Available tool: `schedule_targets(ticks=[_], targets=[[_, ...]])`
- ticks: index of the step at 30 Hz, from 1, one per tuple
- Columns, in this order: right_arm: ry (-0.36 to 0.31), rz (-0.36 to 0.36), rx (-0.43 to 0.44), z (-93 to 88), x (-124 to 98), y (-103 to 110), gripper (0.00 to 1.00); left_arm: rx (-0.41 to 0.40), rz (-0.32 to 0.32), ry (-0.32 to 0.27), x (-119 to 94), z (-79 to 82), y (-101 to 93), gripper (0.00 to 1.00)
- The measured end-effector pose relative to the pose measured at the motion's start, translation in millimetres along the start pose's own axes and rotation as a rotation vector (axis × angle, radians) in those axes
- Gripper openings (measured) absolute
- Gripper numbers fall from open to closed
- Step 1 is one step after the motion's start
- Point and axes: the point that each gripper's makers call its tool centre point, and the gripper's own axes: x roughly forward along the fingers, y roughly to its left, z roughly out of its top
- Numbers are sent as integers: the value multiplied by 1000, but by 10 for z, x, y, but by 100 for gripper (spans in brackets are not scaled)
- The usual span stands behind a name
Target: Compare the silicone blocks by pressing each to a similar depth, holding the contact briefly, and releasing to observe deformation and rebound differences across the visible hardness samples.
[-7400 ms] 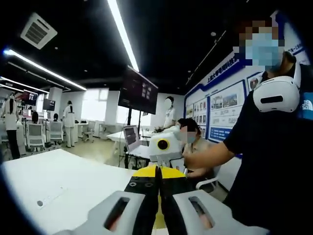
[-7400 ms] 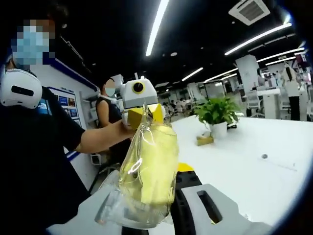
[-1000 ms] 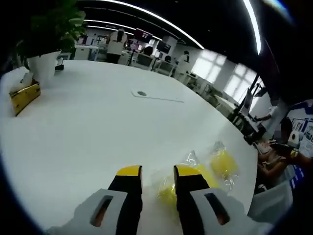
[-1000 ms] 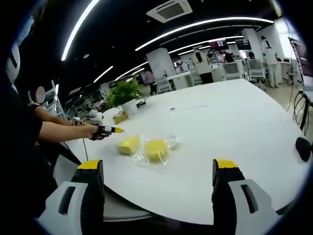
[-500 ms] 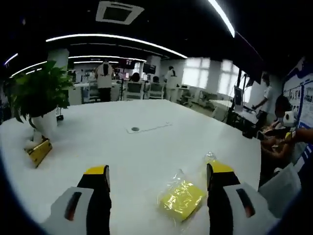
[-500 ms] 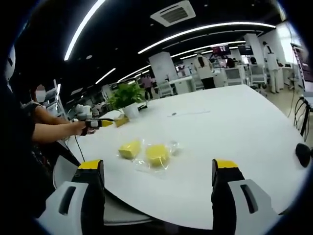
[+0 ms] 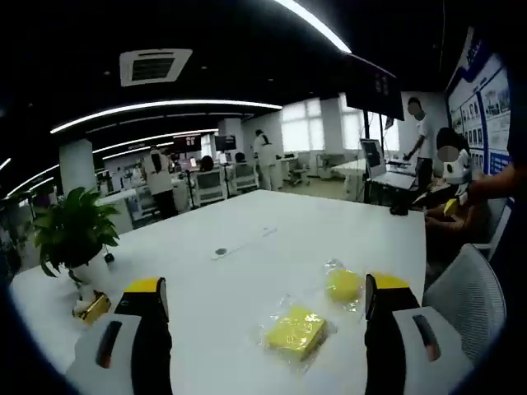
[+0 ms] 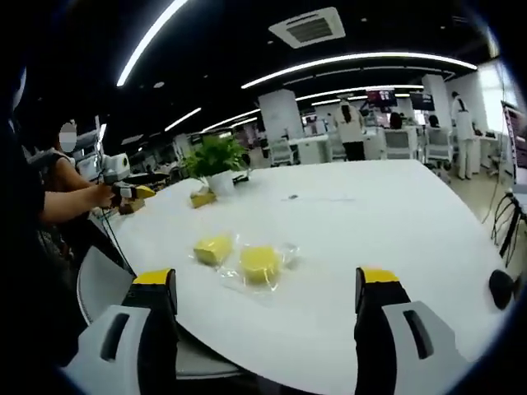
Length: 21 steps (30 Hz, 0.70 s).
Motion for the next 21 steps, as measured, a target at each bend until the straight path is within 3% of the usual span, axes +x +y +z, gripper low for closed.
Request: schedule_targets(ticks=[6, 13, 21], targets=[[-15, 15, -79, 80, -19, 58, 84, -51, -2, -39, -270, -14, -172, 99], [14, 19, -119, 10, -69, 53, 84, -114, -2, -44, -628, -209, -370, 99], [17, 15, -118, -21, -36, 74, 83, -142, 18, -18, -742, -394, -488, 99]])
